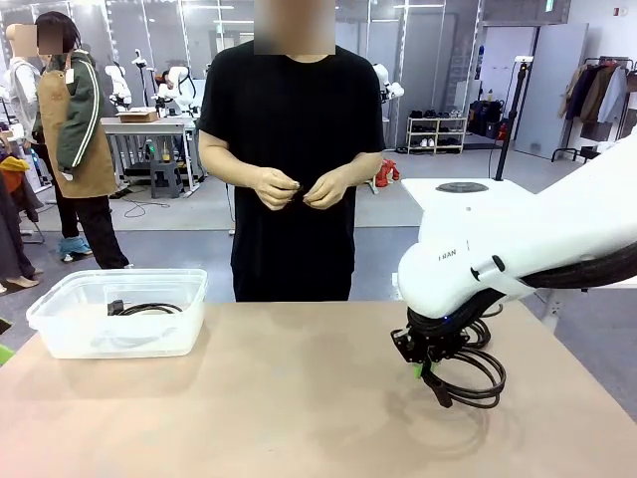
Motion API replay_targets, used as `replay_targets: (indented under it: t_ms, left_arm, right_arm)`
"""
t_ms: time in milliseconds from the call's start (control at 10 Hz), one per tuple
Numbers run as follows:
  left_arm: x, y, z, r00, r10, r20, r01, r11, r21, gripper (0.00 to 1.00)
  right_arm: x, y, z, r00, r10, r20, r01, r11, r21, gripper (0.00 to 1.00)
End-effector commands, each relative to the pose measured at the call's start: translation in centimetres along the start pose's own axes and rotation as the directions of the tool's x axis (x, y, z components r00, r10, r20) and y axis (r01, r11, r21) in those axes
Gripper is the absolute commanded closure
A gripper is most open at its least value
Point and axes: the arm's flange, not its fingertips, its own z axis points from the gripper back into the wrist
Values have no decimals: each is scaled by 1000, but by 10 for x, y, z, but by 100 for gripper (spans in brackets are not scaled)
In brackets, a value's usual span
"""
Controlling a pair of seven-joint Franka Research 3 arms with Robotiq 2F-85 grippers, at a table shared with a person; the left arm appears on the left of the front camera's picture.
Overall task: Organize and store the cables.
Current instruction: Place the Power Cable into the Organizing box.
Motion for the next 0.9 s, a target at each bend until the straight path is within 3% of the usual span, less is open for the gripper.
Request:
replay_targets:
  t_ms: [0, 200, 400, 800]
  left_arm:
    - [3, 3, 1, 1000, 16, 0, -16, 1000, 2, 0]
    - [3, 3, 1, 1000, 16, 0, -16, 1000, 2, 0]
    - [3, 3, 1, 1000, 16, 0, -16, 1000, 2, 0]
    - [3, 3, 1, 1000, 16, 0, -16, 1000, 2, 0]
  right_arm:
    - [2, 28, 9, 998, -61, 15, 61, 998, -35, 97]
    - [4, 64, 15, 999, -17, 45, 18, 999, -27, 97]
    - [16, 113, 22, 979, 197, 44, -195, 979, -52, 97]
    - [23, 191, 21, 946, 320, 48, -321, 947, 18, 97]
